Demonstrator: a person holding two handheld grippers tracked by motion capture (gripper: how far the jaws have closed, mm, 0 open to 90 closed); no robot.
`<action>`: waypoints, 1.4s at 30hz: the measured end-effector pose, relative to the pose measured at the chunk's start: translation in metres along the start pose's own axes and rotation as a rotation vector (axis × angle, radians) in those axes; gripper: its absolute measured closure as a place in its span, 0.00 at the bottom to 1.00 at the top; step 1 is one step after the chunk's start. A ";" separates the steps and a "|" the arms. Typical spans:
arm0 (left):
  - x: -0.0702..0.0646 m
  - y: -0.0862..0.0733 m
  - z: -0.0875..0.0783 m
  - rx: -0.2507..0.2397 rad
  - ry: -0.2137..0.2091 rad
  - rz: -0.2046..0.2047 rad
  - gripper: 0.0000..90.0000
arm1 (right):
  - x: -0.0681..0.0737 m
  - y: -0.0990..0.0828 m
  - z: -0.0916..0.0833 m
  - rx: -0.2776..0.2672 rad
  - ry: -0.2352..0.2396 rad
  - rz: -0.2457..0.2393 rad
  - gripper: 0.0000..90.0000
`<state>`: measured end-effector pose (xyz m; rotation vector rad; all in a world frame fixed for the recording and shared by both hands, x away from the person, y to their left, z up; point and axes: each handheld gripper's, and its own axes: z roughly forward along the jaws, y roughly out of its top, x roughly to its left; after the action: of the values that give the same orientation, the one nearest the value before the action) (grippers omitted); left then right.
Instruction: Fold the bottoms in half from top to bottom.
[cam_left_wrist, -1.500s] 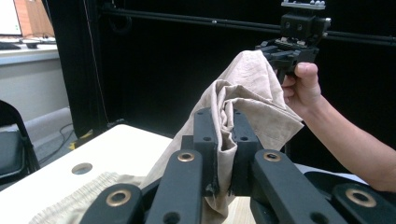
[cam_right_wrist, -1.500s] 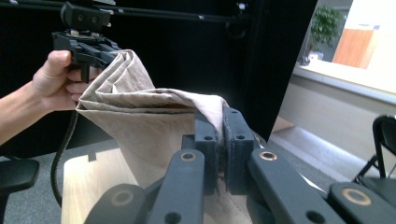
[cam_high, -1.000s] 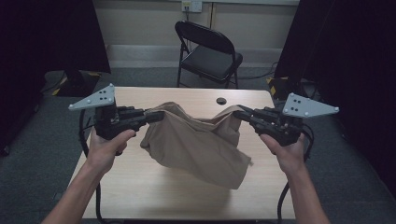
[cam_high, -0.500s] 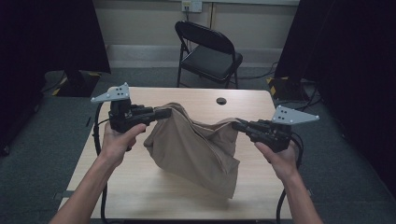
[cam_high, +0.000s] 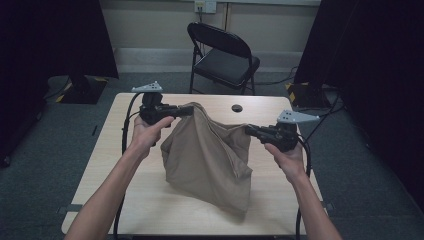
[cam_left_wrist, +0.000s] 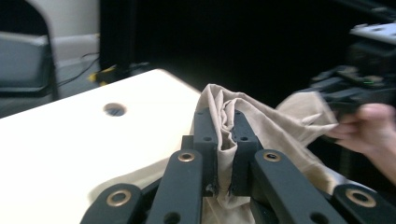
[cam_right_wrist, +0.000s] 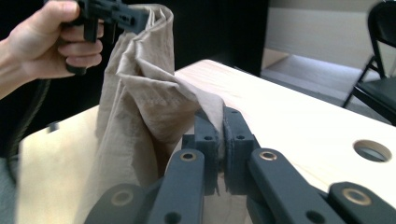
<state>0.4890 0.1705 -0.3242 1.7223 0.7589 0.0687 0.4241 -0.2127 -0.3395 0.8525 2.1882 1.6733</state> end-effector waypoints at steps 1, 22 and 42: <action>0.009 -0.002 0.007 0.007 0.008 -0.024 0.94 | -0.007 -0.001 0.005 0.006 -0.010 0.015 0.96; 0.039 -0.048 0.015 0.064 0.032 -0.043 0.72 | -0.030 -0.050 0.045 0.199 -0.113 0.082 0.65; 0.041 -0.132 -0.004 0.212 0.024 -0.078 0.67 | -0.050 -0.108 0.025 0.249 -0.228 0.159 0.53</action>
<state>0.4606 0.2079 -0.4547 1.8928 0.8757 -0.0469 0.4456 -0.2400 -0.4564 1.2460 2.2462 1.3049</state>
